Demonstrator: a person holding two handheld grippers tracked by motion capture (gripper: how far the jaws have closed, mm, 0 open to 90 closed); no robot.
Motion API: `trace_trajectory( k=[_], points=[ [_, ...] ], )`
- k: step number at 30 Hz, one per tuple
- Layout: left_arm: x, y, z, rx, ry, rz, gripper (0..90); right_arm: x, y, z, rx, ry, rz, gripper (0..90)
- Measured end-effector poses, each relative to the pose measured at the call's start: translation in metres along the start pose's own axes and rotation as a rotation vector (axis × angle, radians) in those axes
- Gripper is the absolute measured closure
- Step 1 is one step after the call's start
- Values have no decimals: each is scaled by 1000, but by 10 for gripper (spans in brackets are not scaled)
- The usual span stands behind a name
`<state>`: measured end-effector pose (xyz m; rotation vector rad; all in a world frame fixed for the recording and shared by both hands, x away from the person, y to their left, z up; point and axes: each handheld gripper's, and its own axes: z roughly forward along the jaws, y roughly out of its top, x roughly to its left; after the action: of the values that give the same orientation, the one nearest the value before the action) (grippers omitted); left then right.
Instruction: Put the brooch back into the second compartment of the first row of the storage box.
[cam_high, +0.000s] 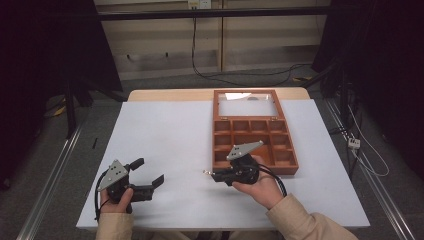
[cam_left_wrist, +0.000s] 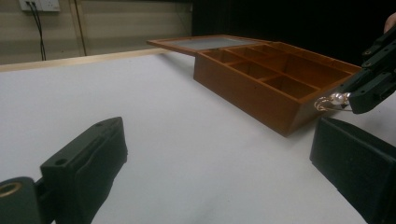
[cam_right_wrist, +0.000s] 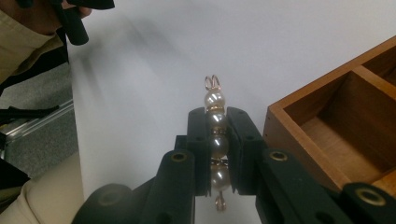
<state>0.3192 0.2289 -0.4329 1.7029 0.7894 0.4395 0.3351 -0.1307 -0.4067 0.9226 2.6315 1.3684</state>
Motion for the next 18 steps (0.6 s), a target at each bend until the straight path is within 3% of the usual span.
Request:
trace_trajectory(
  k=[18],
  points=[
    [0, 0, 0, -4, -1, -6, 38, -11, 10, -12, -15, -6, 22, 808]
  ],
)
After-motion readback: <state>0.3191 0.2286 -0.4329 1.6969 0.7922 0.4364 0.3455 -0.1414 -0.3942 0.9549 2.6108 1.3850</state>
